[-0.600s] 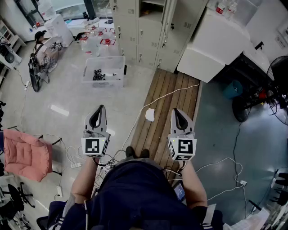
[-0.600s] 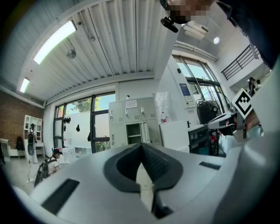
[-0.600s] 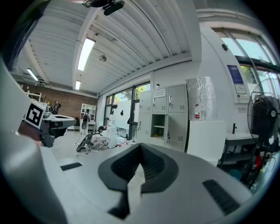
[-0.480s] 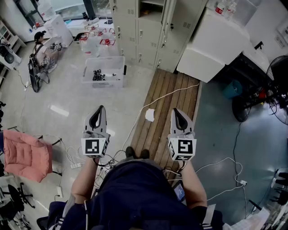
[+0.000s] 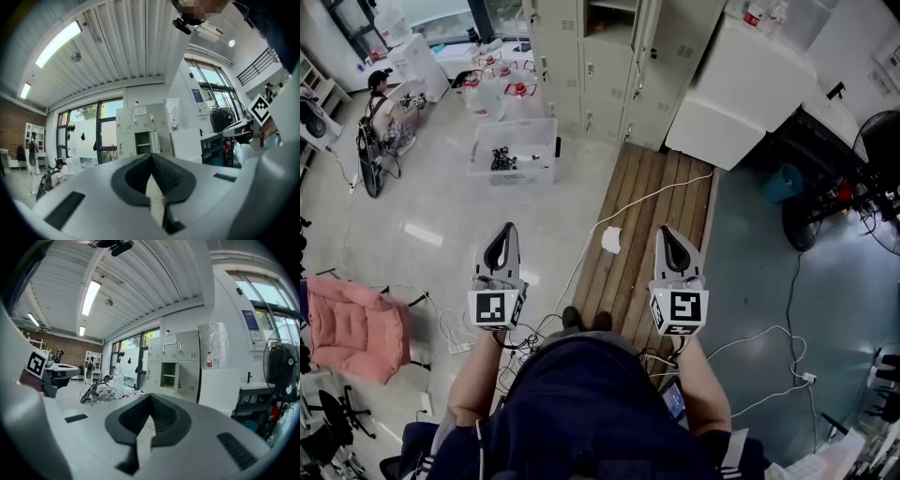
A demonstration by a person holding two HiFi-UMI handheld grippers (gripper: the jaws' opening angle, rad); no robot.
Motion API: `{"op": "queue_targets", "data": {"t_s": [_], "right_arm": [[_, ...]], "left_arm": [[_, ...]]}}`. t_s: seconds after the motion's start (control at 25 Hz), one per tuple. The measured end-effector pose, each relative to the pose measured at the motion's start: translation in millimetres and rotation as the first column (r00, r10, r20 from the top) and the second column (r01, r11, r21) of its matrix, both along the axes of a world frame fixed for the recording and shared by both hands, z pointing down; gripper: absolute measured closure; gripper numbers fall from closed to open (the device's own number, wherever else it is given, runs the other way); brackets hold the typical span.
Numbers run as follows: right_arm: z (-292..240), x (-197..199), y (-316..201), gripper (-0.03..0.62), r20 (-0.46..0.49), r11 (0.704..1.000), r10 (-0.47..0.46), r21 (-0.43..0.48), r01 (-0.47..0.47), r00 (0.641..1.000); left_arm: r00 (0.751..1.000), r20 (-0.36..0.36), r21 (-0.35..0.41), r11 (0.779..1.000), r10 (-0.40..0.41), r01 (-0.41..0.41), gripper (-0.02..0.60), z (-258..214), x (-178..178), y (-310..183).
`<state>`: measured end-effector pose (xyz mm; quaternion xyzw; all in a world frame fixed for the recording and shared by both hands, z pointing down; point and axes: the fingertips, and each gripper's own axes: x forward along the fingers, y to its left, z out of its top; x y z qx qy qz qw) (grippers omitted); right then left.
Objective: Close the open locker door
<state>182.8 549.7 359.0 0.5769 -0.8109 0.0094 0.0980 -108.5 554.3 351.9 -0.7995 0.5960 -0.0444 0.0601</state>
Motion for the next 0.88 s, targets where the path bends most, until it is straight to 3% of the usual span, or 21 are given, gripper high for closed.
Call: {"op": "queue_targets", "data": {"t_s": [0.32, 0.4, 0.52, 0.6, 0.88], "right_arm": [[-3, 2, 1, 0.575, -0.015, 1.0, 0.007, 0.026, -0.006, 1.0], [-1, -1, -1, 0.427, -0.016, 1.0, -0.016, 0.015, 0.016, 1.0], [-4, -6, -6, 0.333, -0.02, 0.999, -0.05, 0.022, 0.05, 0.999], [-6, -9, -9, 0.213, -0.022, 0.997, -0.073, 0.026, 0.073, 0.997], [-21, -22, -23, 0.068, 0.019, 0.99, -0.128, 0.058, 0.127, 0.992]], "left_arm": [[1.0, 0.004, -0.003, 1.0, 0.0, 0.0, 0.58, 1, -1, 3], [1.0, 0.006, -0.004, 1.0, 0.001, -0.001, 0.58, 2, -2, 2], [1.0, 0.005, -0.006, 1.0, 0.004, -0.004, 0.58, 1, -3, -2], [1.0, 0.0, -0.011, 1.0, 0.004, -0.004, 0.58, 0, -3, -4], [1.0, 0.007, -0.018, 1.0, 0.018, -0.018, 0.58, 7, -17, -9]]}}
